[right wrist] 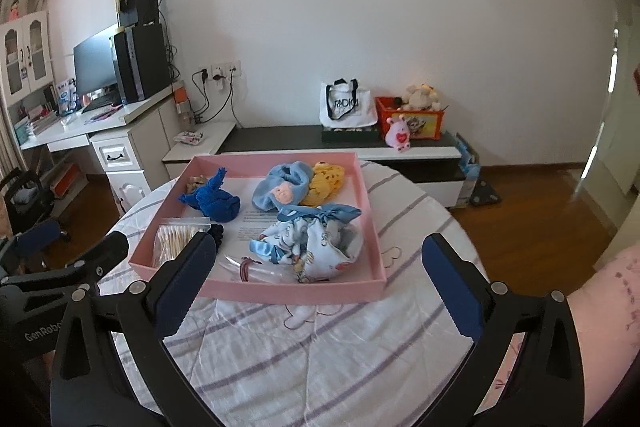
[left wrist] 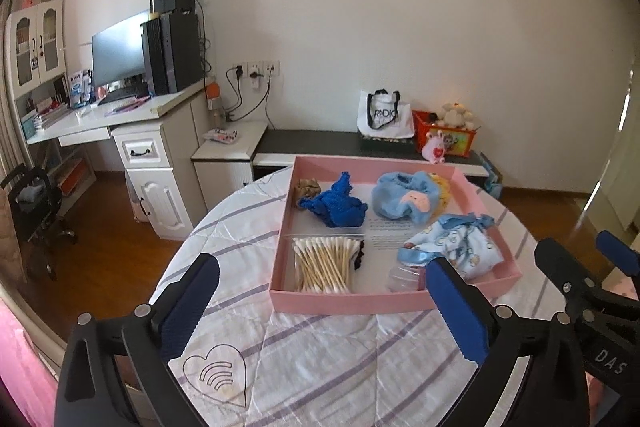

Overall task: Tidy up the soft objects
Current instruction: 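Withdraw both tools up and back from the pink tray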

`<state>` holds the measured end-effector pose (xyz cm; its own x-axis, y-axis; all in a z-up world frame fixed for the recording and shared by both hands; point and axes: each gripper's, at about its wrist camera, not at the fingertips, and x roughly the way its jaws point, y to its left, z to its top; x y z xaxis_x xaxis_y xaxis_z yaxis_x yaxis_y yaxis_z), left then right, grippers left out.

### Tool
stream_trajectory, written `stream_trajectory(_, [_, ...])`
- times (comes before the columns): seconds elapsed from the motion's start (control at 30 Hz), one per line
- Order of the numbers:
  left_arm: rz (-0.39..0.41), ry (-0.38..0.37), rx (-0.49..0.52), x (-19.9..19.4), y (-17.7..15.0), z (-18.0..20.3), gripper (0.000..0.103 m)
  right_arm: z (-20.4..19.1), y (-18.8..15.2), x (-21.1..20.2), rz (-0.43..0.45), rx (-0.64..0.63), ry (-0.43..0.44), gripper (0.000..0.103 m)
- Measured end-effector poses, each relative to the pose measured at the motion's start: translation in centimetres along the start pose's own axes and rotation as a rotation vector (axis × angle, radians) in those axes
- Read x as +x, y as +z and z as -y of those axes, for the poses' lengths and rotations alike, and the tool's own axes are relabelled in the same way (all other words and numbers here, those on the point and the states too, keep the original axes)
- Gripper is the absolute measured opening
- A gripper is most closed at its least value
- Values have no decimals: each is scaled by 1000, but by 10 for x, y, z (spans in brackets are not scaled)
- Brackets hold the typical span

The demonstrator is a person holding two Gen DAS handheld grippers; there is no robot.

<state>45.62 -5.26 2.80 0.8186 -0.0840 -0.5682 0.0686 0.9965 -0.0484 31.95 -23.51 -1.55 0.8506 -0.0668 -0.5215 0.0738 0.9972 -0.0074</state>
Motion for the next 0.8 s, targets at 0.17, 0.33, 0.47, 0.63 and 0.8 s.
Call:
stream_trajectory(0.17, [30,11,7,-25,-8,6,103,3,-4,-21,24,-12,-9,103])
stream_trajectory(0.33, [64,9,10,-53,-15,12,103,7,-9,-43,52,-17,-20,103])
stream_trajectory(0.47, [100,7,15,-77,-21,15,103,9,-12,-65,88,-16,-23,103])
stream_trajectory(0.63, [153,4,20,-109,-32,20,103,10,-15,-94,144,-18,-35,103])
stream_trajectory(0.8, [210,0,20,-139,-44,22,103,11,-17,-121,199,-21,-41,103])
